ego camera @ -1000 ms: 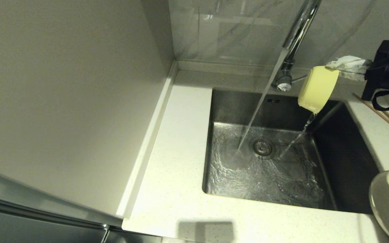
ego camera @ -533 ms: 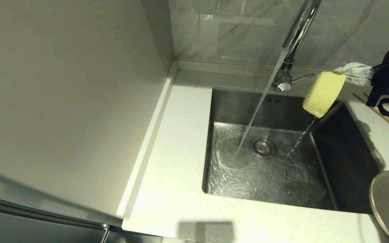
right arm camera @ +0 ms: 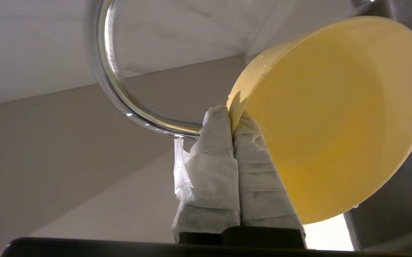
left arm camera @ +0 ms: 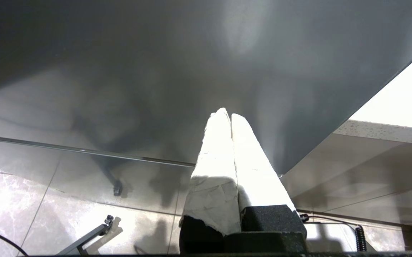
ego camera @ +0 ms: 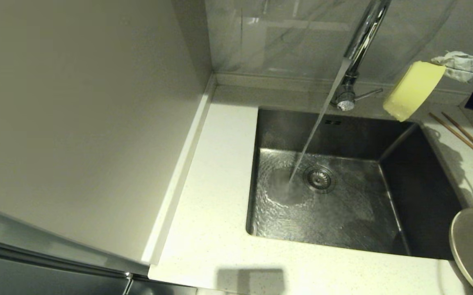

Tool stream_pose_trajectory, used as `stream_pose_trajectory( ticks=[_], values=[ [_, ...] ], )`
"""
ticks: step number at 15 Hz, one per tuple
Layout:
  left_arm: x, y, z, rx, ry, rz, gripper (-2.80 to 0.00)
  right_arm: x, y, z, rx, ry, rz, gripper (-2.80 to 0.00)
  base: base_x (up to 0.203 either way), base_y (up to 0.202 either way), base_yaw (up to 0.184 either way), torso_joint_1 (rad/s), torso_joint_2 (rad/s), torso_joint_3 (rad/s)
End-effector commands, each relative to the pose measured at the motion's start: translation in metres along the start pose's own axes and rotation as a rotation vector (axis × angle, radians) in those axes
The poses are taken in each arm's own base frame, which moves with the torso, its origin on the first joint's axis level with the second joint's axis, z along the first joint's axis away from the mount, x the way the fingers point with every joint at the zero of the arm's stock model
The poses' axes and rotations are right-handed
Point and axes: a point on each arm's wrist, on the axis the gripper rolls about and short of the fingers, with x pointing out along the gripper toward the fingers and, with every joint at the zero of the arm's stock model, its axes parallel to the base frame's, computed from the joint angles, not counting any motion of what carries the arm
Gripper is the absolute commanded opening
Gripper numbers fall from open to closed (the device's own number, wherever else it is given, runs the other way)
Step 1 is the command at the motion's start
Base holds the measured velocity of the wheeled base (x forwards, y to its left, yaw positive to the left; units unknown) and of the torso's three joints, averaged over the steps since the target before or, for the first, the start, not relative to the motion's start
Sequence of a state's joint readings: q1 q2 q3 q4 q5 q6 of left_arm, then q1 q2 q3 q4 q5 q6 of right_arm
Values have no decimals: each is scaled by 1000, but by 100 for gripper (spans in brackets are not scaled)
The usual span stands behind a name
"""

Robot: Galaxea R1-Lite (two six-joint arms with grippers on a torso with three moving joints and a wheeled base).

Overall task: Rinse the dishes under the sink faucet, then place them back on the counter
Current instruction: Place the bowl on the table

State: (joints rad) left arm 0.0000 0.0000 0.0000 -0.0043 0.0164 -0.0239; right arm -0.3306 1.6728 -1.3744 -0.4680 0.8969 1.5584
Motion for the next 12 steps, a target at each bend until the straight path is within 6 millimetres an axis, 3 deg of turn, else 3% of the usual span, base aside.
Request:
stream_pose_trajectory(
  ticks=[1, 2, 5, 6, 8, 9, 12],
  values=[
    [0, 0, 0, -1, -2, 0, -280, -2, 19, 5, -46, -8, 59, -280, 0, 0, 0, 0, 0, 0],
    [0, 0, 0, -1, -2, 0, -280, -3, 26, 6, -43, -11, 77, -280, 0, 0, 0, 0, 0, 0],
    [0, 0, 0, -1, -2, 0, -280, -7, 1, 3, 11, 9, 32, -280, 0, 0, 0, 0, 0, 0],
    [0, 0, 0, -1, -2, 0, -280, -9, 5, 3, -16, 7, 49, -280, 0, 0, 0, 0, 0, 0],
    [0, 0, 0, -1, -2, 0, -280, -14, 32, 3, -109, 9, 112, -280, 0, 0, 0, 0, 0, 0],
    [0, 0, 0, -1, -2, 0, -280, -15, 33, 2, -117, 24, 114, -280, 0, 0, 0, 0, 0, 0],
    [0, 0, 0, -1, -2, 0, -280, -20, 6, -3, -95, 60, 74, -280, 0, 0, 0, 0, 0, 0]
  ],
)
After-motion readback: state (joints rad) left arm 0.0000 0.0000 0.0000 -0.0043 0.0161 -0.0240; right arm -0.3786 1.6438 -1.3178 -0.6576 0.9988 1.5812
